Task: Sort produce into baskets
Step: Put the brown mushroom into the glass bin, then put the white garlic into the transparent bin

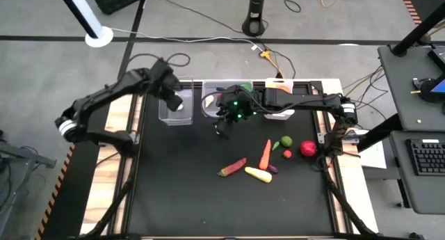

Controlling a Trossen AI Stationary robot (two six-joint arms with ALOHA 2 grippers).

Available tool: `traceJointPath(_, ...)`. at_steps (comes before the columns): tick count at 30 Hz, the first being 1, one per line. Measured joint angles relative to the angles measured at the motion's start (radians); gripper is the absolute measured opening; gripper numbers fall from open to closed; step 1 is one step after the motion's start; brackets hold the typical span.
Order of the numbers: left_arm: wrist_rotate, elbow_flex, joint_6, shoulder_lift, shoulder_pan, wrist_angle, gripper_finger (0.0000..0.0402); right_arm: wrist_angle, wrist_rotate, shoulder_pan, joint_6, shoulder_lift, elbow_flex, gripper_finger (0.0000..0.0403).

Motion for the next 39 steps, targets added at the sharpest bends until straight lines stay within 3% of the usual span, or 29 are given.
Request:
traceJointPath(4,0.026,0.003,0.027,0.086,0.081,0.032,0.0007,0.0,-0.005,0.0,0.018,0.0,0.0,0.0206)
traceJointPath(12,0.031,0.045,0.076,0.16,0.092,0.046,0.0056,-0.065,-0.005,0.0,0.076,0.0,0.0,0.0206)
traceJointPath(20,0.031,0.118,0.065,0.158,0.092,0.033,0.0113,-0.153,-0.008,0.0,0.189,0.0,0.0,0.0206)
traceJointPath(27,0.105,0.216,-0.003,0.111,0.064,-0.015,0.0127,-0.277,0.0,0.0,0.329,0.01,0.0,0.0207)
traceJointPath(31,0.114,0.243,-0.031,0.042,0.022,-0.013,0.0127,-0.29,0.003,0.009,0.401,0.028,-0.001,0.0229)
traceJointPath(39,0.097,0.223,-0.123,-0.127,-0.065,0.014,0.0127,-0.278,0.004,0.012,0.522,0.123,-0.001,0.0313)
